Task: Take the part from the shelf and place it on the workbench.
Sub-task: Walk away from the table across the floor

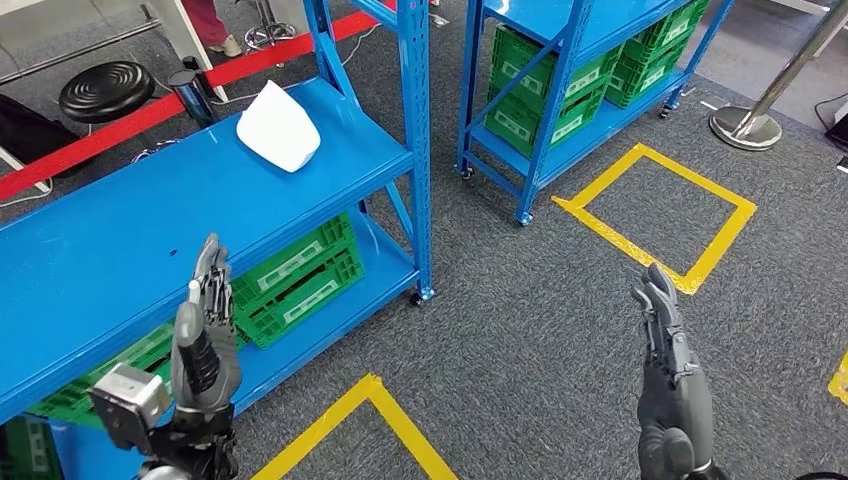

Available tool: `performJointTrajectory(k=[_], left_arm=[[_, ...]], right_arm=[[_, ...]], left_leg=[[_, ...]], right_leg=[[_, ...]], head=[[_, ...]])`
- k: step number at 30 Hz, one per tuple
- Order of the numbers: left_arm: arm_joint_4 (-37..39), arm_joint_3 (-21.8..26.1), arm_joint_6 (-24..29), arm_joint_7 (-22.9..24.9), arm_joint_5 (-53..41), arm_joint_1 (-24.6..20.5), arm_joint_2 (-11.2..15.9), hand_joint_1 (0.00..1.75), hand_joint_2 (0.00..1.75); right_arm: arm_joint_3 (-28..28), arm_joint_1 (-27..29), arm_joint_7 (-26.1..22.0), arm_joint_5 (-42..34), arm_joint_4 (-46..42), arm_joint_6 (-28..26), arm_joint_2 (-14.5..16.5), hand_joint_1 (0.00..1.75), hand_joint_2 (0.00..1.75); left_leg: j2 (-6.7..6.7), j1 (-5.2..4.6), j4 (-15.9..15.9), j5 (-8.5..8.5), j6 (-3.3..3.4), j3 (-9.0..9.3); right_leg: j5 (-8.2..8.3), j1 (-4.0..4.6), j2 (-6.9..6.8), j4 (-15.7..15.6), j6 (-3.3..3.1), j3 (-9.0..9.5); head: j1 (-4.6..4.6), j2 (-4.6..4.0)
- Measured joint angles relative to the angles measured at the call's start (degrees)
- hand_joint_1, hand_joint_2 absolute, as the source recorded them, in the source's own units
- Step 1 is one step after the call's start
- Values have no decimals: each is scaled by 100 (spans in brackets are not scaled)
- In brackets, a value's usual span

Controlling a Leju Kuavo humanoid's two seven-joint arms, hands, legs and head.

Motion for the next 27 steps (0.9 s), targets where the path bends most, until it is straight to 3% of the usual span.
performJointTrajectory(k=[1,3,5,6,8,9,10,12,14,16,17,19,21,22,23,24,25,27], left_arm=[[-2,-4,1,-1,0,13,0,0,0],[-2,-6,4,0,1,25,1,0,0],[-1,-7,5,0,1,15,1,0,0],[0,-7,4,1,2,11,1,0,0],[3,-8,4,3,3,16,1,0,0],[4,-8,4,3,3,21,1,0,0],[6,-8,4,4,3,24,1,0,0],[-5,-8,4,3,3,20,1,0,0],[-21,-8,3,1,2,-2,-1,0,0],[-28,-8,3,0,2,0,-1,0,0],[-29,-9,3,-1,2,14,-3,0,0],[-32,-13,2,-1,2,18,-12,0,0],[-30,-16,0,2,2,10,-22,0,0],[-27,-17,1,3,3,11,-25,0,0],[-23,-17,1,4,4,17,-25,0,0],[-20,-17,1,4,4,22,-25,0,0],[-17,-17,1,6,5,27,-26,0,0],[-17,-15,2,6,5,32,-26,0,0]], right_arm=[[6,-3,1,3,-3,-1,-3,0,0],[16,-12,3,11,-9,0,-3,0,0],[21,-13,5,16,-20,1,-3,0,0],[21,-9,5,18,-24,1,-4,0,0],[23,-4,5,18,-25,1,-5,0,0],[25,-4,5,18,-25,1,-5,0,0],[27,-5,5,18,-26,1,-5,0,0],[37,-6,5,18,-39,1,-5,0,0],[48,-7,4,17,-53,0,-5,0,0],[58,-11,4,18,-60,-1,-7,0,0],[65,-13,5,18,-66,-1,-9,0,0],[77,-18,4,18,-80,-2,-18,0,0],[82,-5,4,18,-85,-3,-34,0,0],[85,3,4,18,-85,-3,-42,0,0],[87,10,5,18,-85,-3,-48,0,0],[89,12,5,18,-85,-3,-52,0,0],[90,10,5,18,-85,-3,-55,0,0],[93,9,5,18,-84,-3,-57,0,0]], left_leg=[[-48,13,12,6,-35,-81],[137,4,220,-133,-76,-255],[528,-19,903,-467,-93,-567],[646,-21,1341,-645,-93,-769],[714,-38,1855,-808,-56,-975],[720,-62,1777,-750,-14,-892],[738,-101,1476,-614,41,-681],[946,-237,578,-343,187,-87],[1132,-345,14,-263,286,250],[1060,-364,-118,-251,348,286],[993,-341,-190,-195,369,338],[863,-265,-346,-69,399,443],[721,-208,-385,5,396,450],[640,-197,-364,21,391,418],[555,-187,-330,27,380,382],[469,-173,-279,27,367,342],[380,-152,-213,18,344,301],[211,-124,-67,-14,266,210]], right_leg=[[-21,4,-84,15,-40,-20],[-32,11,-255,25,-132,-43],[-38,67,-427,8,-223,-45],[-37,110,-519,6,-250,-47],[-34,191,-692,6,-274,-53],[-34,224,-766,6,-281,-47],[-34,250,-834,3,-285,-34],[-29,277,-951,-30,-291,15],[-16,285,-1065,-66,-283,46],[3,301,-1202,-104,-262,74],[-9,307,-1191,-105,-251,74],[-201,301,-925,148,-206,-22],[-600,253,-619,861,-141,-303],[-763,228,-574,1232,-105,-443],[-822,203,-563,1443,-68,-515],[-778,178,-561,1445,-33,-491],[-635,148,-545,1221,3,-360],[-351,68,-319,467,81,23]], head=[[-19,0],[-106,0],[-219,-1],[-265,-1],[-302,-1],[-315,-1],[-323,-1],[-326,-1],[-341,-1],[-364,-1],[-380,-1],[-379,-1],[-303,-1],[-257,-1],[-224,-1],[-206,-1],[-189,-1],[-121,-1]])
